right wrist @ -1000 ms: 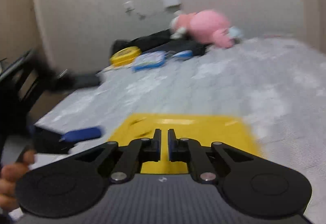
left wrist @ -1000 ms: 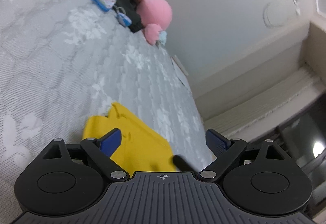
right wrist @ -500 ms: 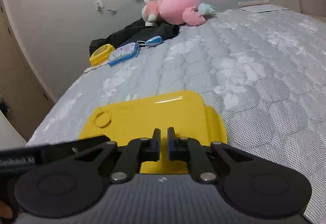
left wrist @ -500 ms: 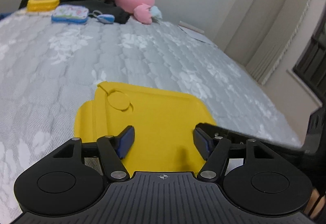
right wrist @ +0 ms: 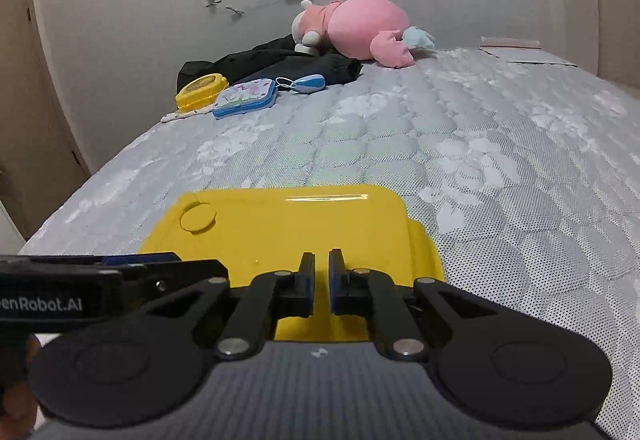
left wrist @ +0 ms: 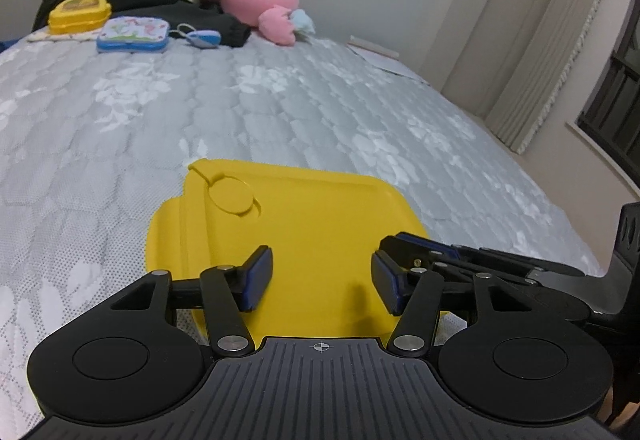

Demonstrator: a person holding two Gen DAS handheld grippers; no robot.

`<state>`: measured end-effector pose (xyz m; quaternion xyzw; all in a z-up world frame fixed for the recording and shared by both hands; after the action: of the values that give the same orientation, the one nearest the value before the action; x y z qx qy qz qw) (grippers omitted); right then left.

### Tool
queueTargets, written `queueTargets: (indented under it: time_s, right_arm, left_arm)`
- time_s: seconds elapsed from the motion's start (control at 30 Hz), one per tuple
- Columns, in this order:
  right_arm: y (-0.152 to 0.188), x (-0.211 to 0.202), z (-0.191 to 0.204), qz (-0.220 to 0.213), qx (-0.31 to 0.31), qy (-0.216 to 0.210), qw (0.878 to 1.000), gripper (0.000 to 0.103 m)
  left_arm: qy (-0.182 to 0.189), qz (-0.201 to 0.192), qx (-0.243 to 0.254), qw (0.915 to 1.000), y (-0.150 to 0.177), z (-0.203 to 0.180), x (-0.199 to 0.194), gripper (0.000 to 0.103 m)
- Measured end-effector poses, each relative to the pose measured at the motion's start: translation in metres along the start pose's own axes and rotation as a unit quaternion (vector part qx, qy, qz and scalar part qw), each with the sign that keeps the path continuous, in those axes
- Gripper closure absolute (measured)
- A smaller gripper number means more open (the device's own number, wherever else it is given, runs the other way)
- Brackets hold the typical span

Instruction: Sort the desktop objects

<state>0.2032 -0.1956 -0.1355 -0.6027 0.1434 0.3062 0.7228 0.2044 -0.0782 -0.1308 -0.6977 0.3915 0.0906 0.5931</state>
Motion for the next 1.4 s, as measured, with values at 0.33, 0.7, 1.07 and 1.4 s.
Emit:
queueTargets:
  time_s: [0.33, 0.7, 1.07, 1.4]
  right_arm:
    - [0.003, -0.001, 0.006, -0.006, -0.029, 0.016, 0.999, 0.096]
    - [-0.002, 0.003, 0.054, -0.024, -0.064, -0.049, 0.996, 0.094]
    - [0.013, 0.025, 0.087, -0.029, -0.14, -0.047, 0.989, 0.094]
    - [0.007, 0.022, 0.08, -0.027, -0.107, -0.069, 0.991, 0.093]
  left_arm:
    - [0.016, 0.001, -0.031, 0.9994, 0.002, 0.003, -0.004, 0.043]
    - [0.07, -0.102, -0.179, 0.976, -0.034, 0.06, -0.038, 0.027]
    - [0.069, -0.129, -0.255, 0.9557, -0.043, 0.102, -0.049, 0.022]
    - [0.018, -0.135, -0.257, 0.9569, -0.032, 0.113, -0.057, 0.02]
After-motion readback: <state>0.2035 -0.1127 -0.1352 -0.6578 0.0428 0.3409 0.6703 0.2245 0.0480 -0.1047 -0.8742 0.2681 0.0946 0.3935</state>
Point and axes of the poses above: each gripper's, at about its wrist camera, not at the fingertips, and x roughly the way its jaws point, z to its left, y to its underside, the point moved 9 cm from there along x, roughly the way its jaws point, and after that the axes turned 4 degrees about x, right-handed, at the moved point
